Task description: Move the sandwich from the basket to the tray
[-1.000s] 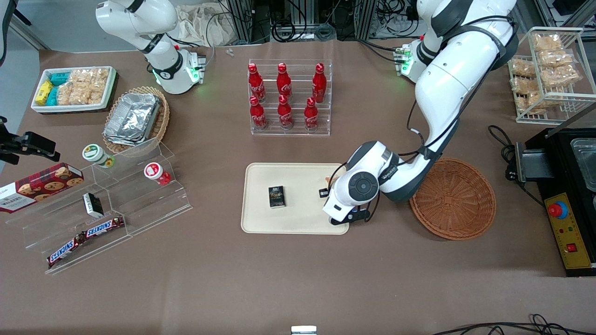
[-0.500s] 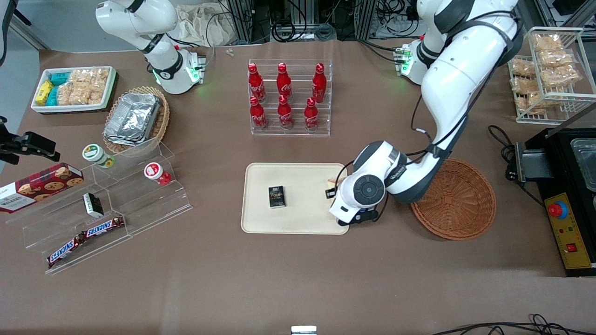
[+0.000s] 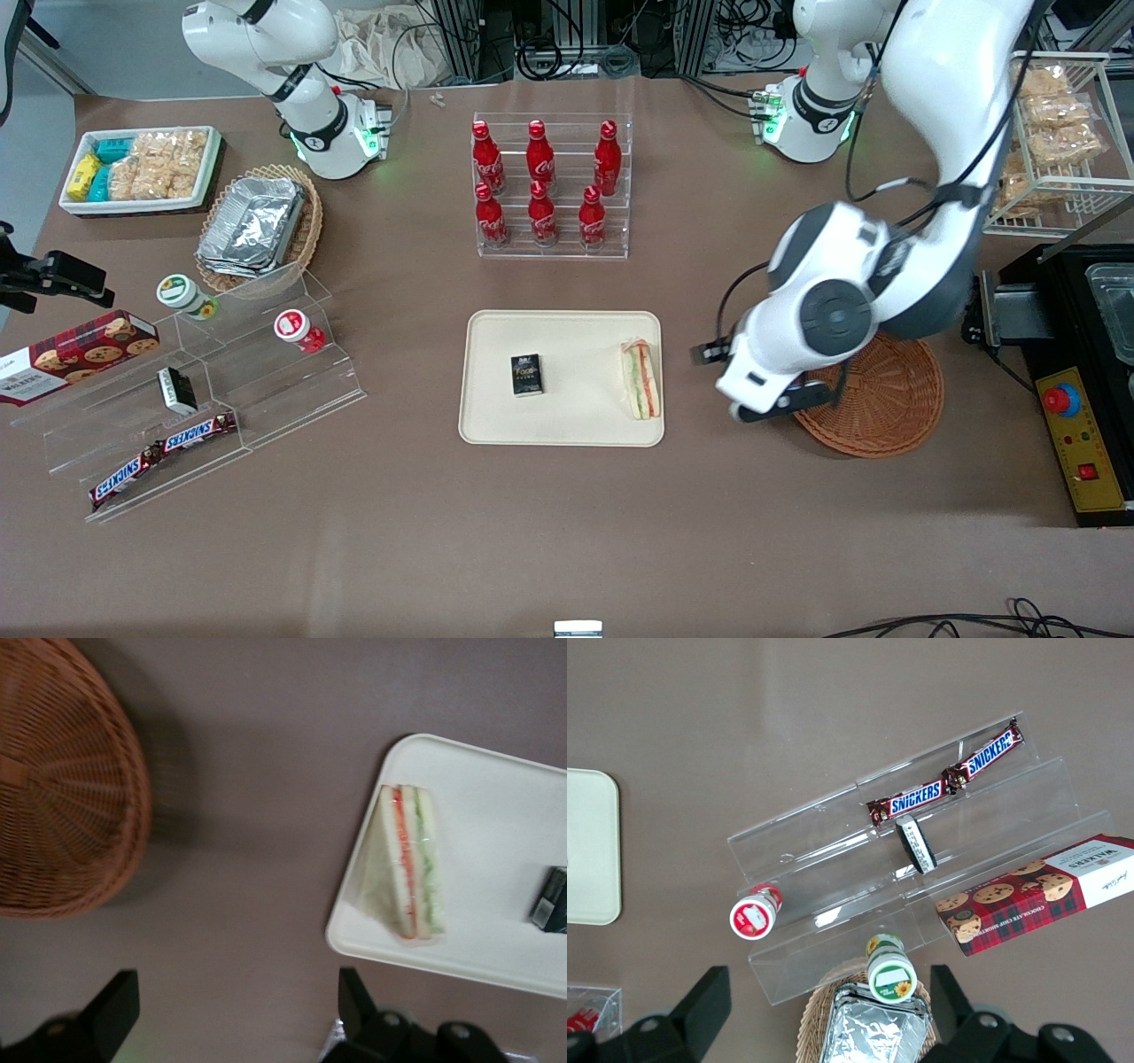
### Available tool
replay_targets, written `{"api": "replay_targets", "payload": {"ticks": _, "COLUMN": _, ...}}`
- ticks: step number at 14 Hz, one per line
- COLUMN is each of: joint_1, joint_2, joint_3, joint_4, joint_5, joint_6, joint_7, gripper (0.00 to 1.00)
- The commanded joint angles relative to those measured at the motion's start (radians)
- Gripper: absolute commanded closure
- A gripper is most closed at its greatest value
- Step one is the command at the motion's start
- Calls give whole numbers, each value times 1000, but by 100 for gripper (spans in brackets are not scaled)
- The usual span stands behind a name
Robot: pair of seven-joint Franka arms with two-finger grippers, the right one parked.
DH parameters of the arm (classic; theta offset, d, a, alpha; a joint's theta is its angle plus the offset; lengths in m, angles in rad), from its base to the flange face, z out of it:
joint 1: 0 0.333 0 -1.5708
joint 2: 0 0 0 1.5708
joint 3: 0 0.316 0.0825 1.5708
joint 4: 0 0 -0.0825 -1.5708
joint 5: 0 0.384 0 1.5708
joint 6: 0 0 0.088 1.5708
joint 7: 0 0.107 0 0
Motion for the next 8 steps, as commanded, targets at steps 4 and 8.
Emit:
{"api": "replay_targets", "payload": {"ticks": 4, "joint_1": -19, "joint_2": -363, "joint_3": 250, "joint_4": -328, "joint_5": -39, "joint_6": 0, "joint_7": 513, "gripper": 0}}
{"api": "replay_targets", "payload": {"ticks": 8, "joint_1": -16, "joint_2": -419, "joint_3": 347, "joint_4": -348, "joint_5": -4, "joint_6": -69, "joint_7": 810, "gripper": 0}}
